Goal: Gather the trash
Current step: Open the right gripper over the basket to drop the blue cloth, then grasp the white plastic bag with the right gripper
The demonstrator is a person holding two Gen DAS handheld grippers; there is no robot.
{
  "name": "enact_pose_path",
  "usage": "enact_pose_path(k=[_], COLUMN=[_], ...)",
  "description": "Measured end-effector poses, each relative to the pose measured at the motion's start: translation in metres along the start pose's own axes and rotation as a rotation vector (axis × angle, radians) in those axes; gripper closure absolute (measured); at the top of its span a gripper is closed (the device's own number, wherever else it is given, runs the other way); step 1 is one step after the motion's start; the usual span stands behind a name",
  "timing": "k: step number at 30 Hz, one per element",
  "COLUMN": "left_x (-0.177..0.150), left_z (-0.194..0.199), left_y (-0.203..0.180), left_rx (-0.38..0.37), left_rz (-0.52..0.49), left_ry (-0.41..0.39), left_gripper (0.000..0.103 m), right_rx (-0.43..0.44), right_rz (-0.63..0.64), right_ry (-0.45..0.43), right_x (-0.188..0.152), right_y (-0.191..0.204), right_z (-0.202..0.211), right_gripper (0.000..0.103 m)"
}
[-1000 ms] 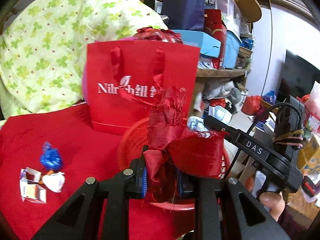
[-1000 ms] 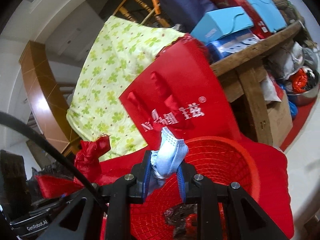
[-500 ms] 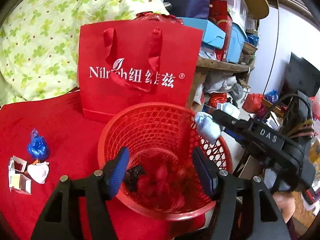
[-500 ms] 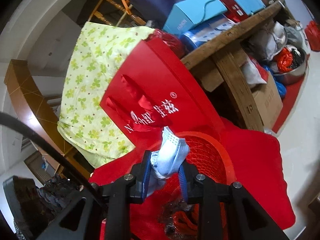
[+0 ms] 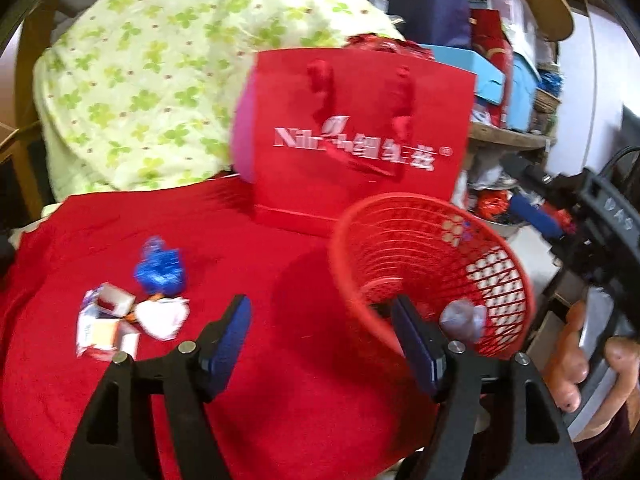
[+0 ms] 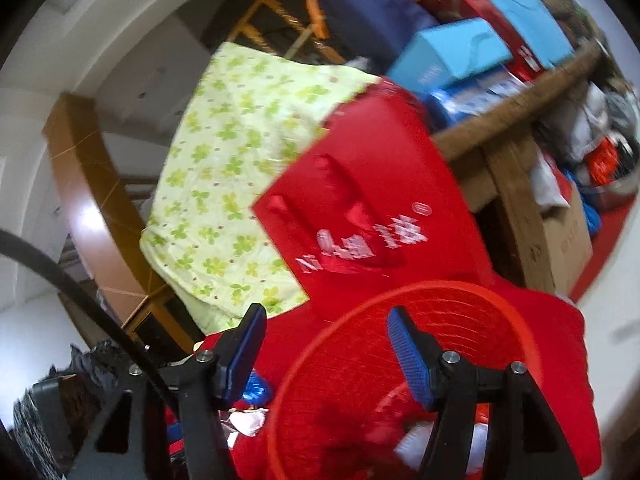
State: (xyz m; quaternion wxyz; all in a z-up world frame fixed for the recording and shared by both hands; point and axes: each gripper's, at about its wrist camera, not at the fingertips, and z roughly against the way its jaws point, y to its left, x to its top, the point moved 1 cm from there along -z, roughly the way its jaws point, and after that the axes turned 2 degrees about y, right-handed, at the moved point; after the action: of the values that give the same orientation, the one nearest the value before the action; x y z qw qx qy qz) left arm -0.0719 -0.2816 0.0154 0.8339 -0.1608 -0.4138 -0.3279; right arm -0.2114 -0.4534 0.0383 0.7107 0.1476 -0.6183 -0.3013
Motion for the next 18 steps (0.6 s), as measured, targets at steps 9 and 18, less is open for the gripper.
enact_pose_path(k=[9, 18], left_x=[-0.023, -0.057], left_z=[0.029, 0.049], left_y=[0.078, 0.165], left_rx=[0.144, 0.257], left_rz=[0.107, 0.263], left_ry=[-0.018, -0.017], left_gripper=[0.029, 0.029], right_rx=[0.212, 0.266], right_rz=[0.190, 0.272], right_ry=[-0.016, 0.115], right_x=[-0.027, -0.064], right_y=[0.085, 0.133], right_z=[-0.008, -0.045], right_gripper=[0.036, 0.036])
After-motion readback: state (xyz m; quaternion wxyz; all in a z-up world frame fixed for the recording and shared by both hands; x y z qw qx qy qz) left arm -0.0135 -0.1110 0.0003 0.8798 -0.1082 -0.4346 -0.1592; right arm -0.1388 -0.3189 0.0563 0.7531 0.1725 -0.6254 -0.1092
